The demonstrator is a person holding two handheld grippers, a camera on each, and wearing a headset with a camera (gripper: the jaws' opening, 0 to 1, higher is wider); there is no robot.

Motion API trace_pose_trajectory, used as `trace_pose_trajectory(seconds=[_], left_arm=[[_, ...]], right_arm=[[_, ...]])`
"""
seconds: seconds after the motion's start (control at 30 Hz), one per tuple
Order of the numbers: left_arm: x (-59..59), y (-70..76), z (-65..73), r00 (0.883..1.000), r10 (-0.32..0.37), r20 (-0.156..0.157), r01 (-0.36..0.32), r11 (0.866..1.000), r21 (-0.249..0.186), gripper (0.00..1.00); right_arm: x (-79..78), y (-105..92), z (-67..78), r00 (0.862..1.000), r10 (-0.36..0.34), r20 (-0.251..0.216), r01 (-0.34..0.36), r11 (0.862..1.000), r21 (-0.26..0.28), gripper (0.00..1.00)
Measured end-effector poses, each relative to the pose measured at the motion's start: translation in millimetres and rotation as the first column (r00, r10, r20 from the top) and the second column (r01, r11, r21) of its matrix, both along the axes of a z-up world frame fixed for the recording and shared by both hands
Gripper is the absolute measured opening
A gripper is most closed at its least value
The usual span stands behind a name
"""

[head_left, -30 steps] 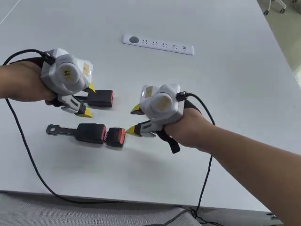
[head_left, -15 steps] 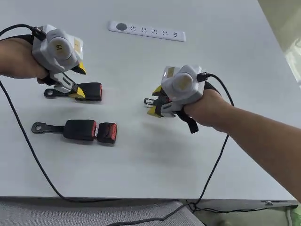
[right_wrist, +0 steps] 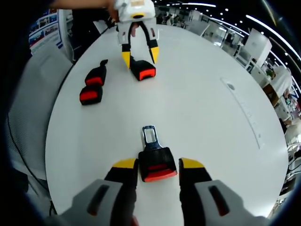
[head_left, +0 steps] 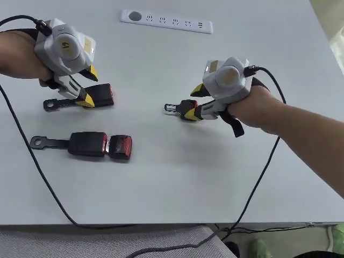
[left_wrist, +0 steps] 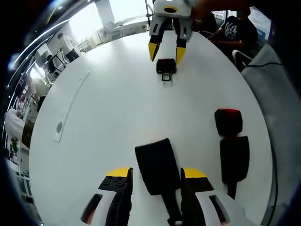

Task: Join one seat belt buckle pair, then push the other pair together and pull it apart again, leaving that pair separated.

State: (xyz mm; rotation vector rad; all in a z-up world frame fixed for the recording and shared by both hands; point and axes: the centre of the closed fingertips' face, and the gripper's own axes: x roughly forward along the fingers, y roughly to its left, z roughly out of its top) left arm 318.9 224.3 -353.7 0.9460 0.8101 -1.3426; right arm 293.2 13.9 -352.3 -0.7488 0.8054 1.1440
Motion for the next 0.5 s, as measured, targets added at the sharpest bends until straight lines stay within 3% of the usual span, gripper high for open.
trace_pose_trajectory(seconds=[0.13,0.37,0.5], left_arm=[[-2.2,2.6,-5.0,1.000,-0.010,-0.002,0.010,1.000,0.022,0.39],[-4.2,2.2,-3.9,1.000,-0.016,-0.009,0.016,1.000,0.020,0.36],[-10.0,2.3,-5.0,0.998,-0.070,0.002,0.069,0.997,0.036,0.34]], right_arm=[[-2.7,0.4,-3.5,1.000,0.014,-0.009,-0.014,1.000,-0.007,0.35],[-4.1,1.8,-6.8,0.999,0.035,-0.025,-0.035,0.999,-0.015,0.35],[-4.7,2.5,-8.5,0.998,0.049,-0.034,-0.050,0.999,-0.019,0.35]])
